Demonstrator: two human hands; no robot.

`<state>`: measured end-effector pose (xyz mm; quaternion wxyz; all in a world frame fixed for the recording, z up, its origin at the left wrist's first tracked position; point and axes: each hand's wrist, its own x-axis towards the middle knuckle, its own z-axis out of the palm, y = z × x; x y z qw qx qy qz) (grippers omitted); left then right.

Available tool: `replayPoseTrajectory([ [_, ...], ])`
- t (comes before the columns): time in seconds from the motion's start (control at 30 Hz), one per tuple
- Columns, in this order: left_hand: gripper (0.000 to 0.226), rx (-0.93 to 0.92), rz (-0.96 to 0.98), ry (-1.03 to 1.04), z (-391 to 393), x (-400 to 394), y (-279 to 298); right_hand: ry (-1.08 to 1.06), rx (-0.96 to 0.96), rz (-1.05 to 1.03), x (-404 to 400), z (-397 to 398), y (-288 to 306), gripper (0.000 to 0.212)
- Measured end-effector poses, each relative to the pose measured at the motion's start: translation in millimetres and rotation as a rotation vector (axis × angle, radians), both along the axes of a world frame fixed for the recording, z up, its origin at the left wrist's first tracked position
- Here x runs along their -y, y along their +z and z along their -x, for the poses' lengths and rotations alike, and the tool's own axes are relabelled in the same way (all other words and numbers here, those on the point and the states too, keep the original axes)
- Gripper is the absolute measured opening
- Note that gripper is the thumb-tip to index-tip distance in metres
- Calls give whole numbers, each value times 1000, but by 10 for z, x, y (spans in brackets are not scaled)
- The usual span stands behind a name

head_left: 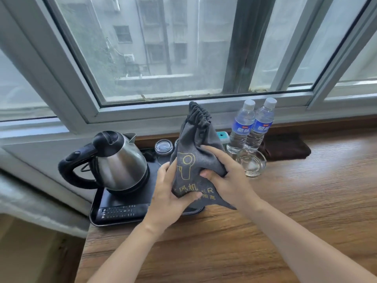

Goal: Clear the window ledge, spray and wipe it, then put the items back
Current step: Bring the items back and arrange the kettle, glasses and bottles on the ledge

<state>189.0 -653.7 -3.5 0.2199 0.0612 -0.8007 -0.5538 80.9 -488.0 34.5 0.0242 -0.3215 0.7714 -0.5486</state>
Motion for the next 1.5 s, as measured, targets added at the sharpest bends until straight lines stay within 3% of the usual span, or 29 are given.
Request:
replayPoseTrajectory([
  [0.13, 91, 56, 35, 157, -74, 144, -68, 64, 56, -68, 406, 50, -129, 57],
  [0.23, 111, 137, -5, 205, -74, 277, -68, 81, 105, -139, 613, 89, -218, 61],
  [0.33, 123, 227, 38, 168, -47, 417, -87, 97, 171, -164, 716, 144, -358, 61],
  [0.47, 118, 336, 117, 122, -14, 504, -134, 100, 210, -144, 746, 202, -450, 58],
  [0.93, 134, 489, 136, 107, 127, 582, -237, -43, 261, -191, 723, 349, -627, 54],
  [1.17, 134, 464, 77, 11, -89, 698, -304, -149, 37, -303, 626, 231, -620, 66],
  [1.27, 137, 457, 99, -40, -152, 716, -344, -115, -328, -372, 528, 89, -642, 73],
  [1.33, 141, 447, 129, -50, -168, 718, -382, 46, -507, -437, 458, 49, -670, 77],
  [1.43, 142, 445, 154, -45, -186, 711, -403, 303, -365, -535, 413, 17, -720, 93],
  [1.5, 140, 444, 156, -46, -212, 713, -394, 360, -286, -547, 404, 41, -773, 98],
])
